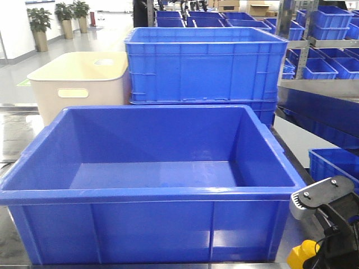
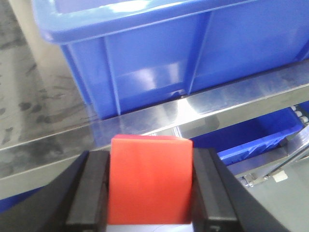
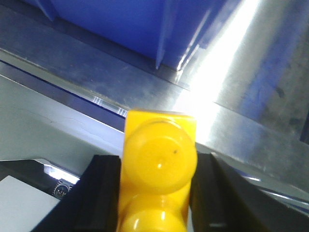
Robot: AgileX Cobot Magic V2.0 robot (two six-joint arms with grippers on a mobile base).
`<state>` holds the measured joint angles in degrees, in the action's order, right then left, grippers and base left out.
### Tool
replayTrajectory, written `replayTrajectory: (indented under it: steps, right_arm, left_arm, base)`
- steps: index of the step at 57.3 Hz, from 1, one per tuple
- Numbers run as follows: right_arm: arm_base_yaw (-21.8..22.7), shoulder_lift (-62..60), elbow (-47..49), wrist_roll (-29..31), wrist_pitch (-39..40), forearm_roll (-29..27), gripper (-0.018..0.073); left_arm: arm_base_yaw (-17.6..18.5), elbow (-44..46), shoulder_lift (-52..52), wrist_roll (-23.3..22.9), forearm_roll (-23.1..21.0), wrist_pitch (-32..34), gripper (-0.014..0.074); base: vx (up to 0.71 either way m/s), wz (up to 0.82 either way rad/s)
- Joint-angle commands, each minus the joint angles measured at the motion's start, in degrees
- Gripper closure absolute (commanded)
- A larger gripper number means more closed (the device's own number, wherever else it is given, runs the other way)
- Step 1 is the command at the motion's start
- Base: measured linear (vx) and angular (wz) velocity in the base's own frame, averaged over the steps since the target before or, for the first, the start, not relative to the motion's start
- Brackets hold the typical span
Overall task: Pick red and yellow blocks into blue bin
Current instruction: 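Drive along the shelves to the large blue bin, then move the right gripper over the blue bin and release the yellow brick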
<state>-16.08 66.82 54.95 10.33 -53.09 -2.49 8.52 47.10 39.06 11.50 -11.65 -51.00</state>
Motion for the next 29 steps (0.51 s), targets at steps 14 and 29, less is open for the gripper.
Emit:
replayTrajectory:
  steps: [14,29]
  right_arm:
    - [0.0,-1.2,1.5,0.5,2.4,0.3,0.0291]
    - [0.0,-1.2,1.5,0.5,2.4,0.3,0.0291]
  left_arm:
    - [0.5,1.4,-0.1,0.0,-1.1,3.7,0.0360]
    - [0.5,1.4,-0.1,0.0,-1.1,3.7,0.0360]
  base:
    - [0.01,0.06]
    - [0.00,0.03]
